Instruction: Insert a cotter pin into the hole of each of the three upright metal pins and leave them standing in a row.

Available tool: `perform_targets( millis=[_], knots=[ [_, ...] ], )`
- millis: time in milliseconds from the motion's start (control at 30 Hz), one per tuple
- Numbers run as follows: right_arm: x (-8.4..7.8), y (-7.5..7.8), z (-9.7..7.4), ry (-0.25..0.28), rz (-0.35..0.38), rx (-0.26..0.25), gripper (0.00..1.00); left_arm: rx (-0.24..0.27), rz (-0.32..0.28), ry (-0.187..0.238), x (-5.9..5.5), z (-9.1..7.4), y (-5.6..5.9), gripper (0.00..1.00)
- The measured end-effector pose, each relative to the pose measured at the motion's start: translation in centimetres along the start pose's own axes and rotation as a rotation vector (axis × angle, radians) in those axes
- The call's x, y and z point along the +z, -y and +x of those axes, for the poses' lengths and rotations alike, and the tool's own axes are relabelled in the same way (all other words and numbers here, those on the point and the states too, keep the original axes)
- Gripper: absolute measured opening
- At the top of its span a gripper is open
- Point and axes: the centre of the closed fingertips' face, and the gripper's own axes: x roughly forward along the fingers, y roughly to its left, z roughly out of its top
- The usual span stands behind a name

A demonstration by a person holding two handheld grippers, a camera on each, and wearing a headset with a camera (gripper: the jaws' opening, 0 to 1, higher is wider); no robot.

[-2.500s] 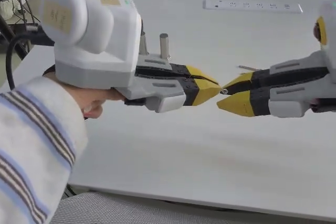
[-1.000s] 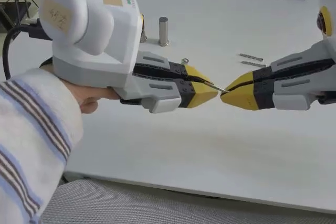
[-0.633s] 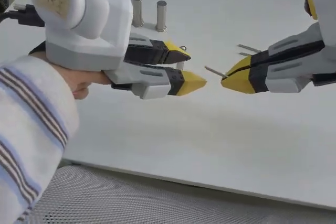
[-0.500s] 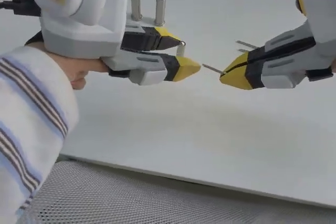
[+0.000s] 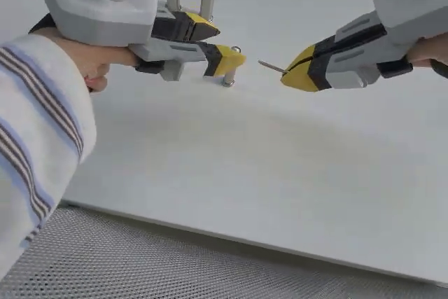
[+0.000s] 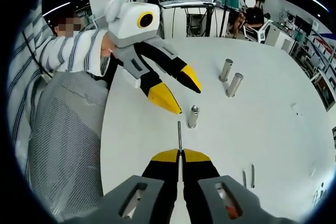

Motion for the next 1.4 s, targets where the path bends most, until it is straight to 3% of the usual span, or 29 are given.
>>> perform_targets(
  millis=[133, 200, 300, 767, 1000, 1200, 1400],
  knots=[
    [0.0, 1.0, 0.2, -0.019, 0.001, -0.014, 0.0, 0.014, -0.001, -0.041, -1.5, 0.8, -0.6, 0.21],
    [0.0, 1.3, 0.4, -0.03, 0.001, -0.017, 0.0, 0.004, 0.037, -0.071, -2.1, 0.9, -0.5, 0.21],
    [0.0, 1.5, 0.8, -0.048, -0.015, -0.012, 0.0, -0.006, 0.038, -0.079, -2.6, 1.3, -0.5, 0.24],
    [-0.2, 1.4, 2.3, -0.1, -0.052, -0.003, 0.0, -0.047, 0.076, -0.101, -3.2, 2.8, 0.1, 0.14],
    [-0.7, 1.4, 2.7, -0.118, -0.05, 0.0, 0.0, -0.024, 0.087, -0.125, -3.8, 3.2, -0.3, 0.07],
    [-0.4, 1.5, 2.7, -0.109, -0.047, -0.003, 0.0, -0.025, 0.083, -0.125, -3.9, 3.2, -0.5, 0.06],
    [0.3, 1.5, 2.7, -0.092, -0.05, -0.008, 0.0, -0.026, 0.123, -0.127, -3.9, 3.3, -0.6, 0.06]
  ],
)
